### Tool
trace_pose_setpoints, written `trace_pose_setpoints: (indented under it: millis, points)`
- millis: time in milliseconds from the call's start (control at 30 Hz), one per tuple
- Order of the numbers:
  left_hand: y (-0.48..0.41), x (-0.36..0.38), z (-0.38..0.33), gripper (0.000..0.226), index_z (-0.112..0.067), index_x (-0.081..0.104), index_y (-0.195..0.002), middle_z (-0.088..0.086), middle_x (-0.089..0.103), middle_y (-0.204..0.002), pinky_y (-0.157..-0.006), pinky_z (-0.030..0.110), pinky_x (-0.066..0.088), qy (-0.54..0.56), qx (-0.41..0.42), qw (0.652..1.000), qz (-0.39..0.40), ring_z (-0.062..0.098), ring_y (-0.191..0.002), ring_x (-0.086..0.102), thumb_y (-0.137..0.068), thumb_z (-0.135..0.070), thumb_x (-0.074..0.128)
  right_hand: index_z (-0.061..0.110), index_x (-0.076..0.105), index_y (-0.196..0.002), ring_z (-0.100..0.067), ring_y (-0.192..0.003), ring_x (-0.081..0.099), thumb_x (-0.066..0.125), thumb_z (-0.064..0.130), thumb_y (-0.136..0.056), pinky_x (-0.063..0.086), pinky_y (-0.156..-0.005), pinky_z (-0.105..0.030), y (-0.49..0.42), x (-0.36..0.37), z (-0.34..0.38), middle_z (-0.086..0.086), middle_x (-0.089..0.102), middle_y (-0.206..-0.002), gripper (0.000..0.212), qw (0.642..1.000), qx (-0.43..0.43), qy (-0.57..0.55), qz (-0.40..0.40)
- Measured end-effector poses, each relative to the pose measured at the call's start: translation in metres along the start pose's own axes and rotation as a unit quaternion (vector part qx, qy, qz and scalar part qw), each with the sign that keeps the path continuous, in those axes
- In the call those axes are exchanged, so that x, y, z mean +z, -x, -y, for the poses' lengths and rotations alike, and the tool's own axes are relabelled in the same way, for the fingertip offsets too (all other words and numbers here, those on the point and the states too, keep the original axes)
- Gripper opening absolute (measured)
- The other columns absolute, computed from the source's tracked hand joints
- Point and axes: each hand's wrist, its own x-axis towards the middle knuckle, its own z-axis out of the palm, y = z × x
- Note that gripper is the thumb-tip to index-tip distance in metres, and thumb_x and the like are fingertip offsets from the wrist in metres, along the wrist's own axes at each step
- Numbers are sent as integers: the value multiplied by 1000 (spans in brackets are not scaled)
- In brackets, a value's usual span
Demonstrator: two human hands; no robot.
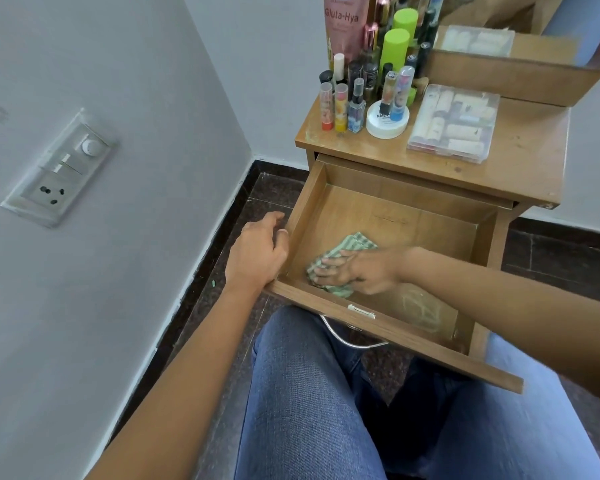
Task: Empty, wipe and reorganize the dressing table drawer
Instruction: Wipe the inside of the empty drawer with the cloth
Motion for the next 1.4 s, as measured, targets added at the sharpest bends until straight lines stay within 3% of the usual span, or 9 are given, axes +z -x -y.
trace_pose_setpoints:
  millis: [100, 233, 367, 467, 600, 733, 900, 1133, 1400]
  points:
    - [0, 0, 0, 43, -22, 51, -137, 7, 68, -108, -83, 42, 50, 9, -1, 1000, -2, 22, -110, 56, -96, -29, 41, 32, 15, -152, -9, -146, -7, 36, 8, -95, -8, -120, -38, -28, -2, 8, 11, 2, -159, 65, 998, 24, 10, -57]
    - [-1, -1, 0, 42, -22, 51, -136, 9, 68, -107, -82, 42, 51, 12, 6, 1000, -4, 23, -109, 57, -96, -30, 40, 41, 25, -148, -20, -149, -1, 29, 17, -90, 5, -121, -47, -42, -3, -3, 9, 8, -160, 63, 997, 48, -7, -64]
    - [1, -2, 0, 48, -22, 51, -136, 6, 68, -108, -83, 46, 52, 19, 17, 1000, -7, 23, -109, 58, -92, -36, 36, 32, 34, -147, -11, -148, 4, 33, 6, -91, -2, -122, -39, -38, -5, -1, 9, 18, -157, 61, 993, 36, -22, -112]
    - [1, -2, 1, 45, -22, 51, -136, 5, 68, -111, -84, 47, 52, 17, 21, 1000, -6, 22, -111, 57, -94, -34, 38, 35, 33, -147, -15, -148, 5, 32, 8, -91, 0, -122, -41, -39, -7, -11, 9, 18, -158, 61, 987, 51, -33, -147]
    - [0, -1, 3, 43, -23, 49, -138, 6, 67, -115, -85, 44, 51, 9, 26, 1000, 0, 22, -113, 56, -97, -33, 39, 27, 33, -148, -5, -147, 6, 33, -2, -91, -12, -115, -24, -31, -23, -27, 10, 19, -157, 63, 980, 79, -52, -175]
    - [-3, 0, 7, 41, -26, 49, -138, 5, 65, -119, -84, 42, 51, 3, 26, 1000, -2, 20, -109, 58, -98, -33, 40, 23, 37, -147, -6, -147, 7, 34, -5, -88, -12, -112, -22, -27, -34, -35, 7, 22, -157, 65, 971, 111, -90, -193]
    - [-3, 2, 7, 48, -27, 50, -136, 3, 65, -122, -86, 43, 51, 13, 22, 1000, -1, 21, -113, 58, -93, -42, 34, 20, 15, -153, -18, -149, -2, 30, 5, -99, -5, -118, -39, -27, -39, -38, 2, 4, -161, 58, 947, 213, -61, -231]
    - [-7, 2, 11, 55, -29, 52, -134, 3, 66, -119, -84, 40, 51, 20, 8, 1000, 10, 19, -104, 60, -88, -48, 28, 22, 3, -154, -14, -148, -7, 32, 2, -95, -3, -119, -36, -43, -37, -21, 6, -5, -161, 69, 888, 349, -127, -270]
    - [-7, 2, 12, 41, -26, 51, -135, 6, 66, -117, -83, 39, 49, 17, 15, 1000, 6, 20, -104, 59, -97, -36, 40, 26, 0, -154, -12, -147, -10, 29, -1, -92, -2, -120, -34, 6, 1, -26, 10, -9, -160, 73, 846, 440, -136, -267]
